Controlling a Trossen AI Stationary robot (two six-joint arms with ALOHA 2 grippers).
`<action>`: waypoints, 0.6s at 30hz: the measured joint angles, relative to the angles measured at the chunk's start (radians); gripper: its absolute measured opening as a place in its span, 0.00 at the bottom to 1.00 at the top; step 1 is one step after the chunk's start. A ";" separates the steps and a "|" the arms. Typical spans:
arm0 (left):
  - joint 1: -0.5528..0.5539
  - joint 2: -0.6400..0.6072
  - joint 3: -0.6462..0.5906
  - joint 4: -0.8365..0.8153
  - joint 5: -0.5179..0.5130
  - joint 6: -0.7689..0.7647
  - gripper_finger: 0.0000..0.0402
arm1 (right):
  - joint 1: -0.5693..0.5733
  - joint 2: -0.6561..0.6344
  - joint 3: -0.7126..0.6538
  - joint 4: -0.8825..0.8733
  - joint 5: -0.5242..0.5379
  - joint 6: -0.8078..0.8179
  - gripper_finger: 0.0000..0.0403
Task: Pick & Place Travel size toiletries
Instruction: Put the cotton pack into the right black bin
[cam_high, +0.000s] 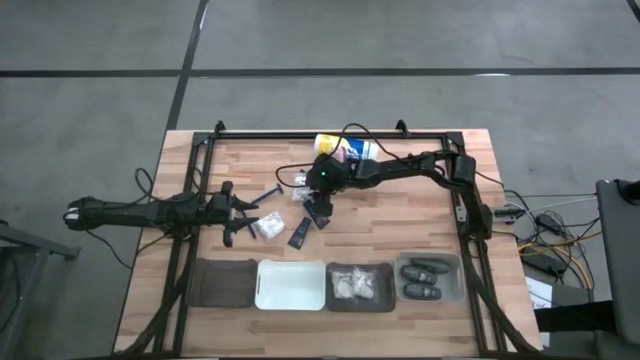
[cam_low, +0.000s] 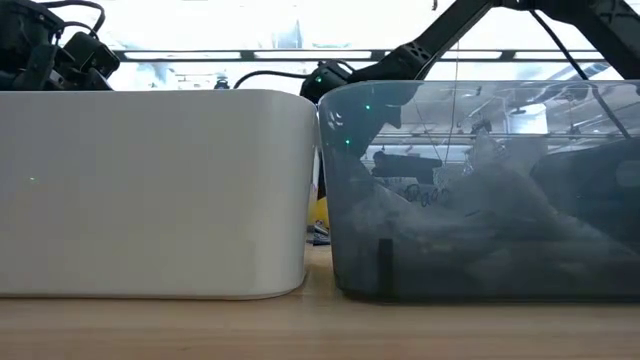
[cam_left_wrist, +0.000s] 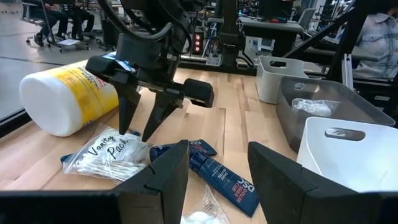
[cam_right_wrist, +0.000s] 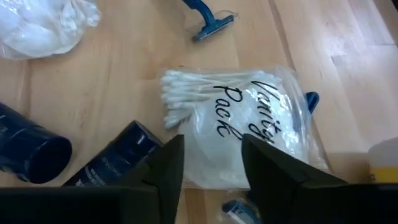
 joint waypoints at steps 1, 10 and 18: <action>0.000 0.000 0.000 0.000 0.000 0.000 0.43 | -0.001 0.004 0.000 0.001 0.000 0.001 0.35; 0.000 0.000 0.000 0.000 0.000 0.000 0.43 | -0.001 0.041 0.000 0.007 0.032 0.008 0.17; 0.000 0.000 0.000 0.000 0.000 0.000 0.43 | 0.001 0.030 0.000 -0.031 0.014 0.024 0.03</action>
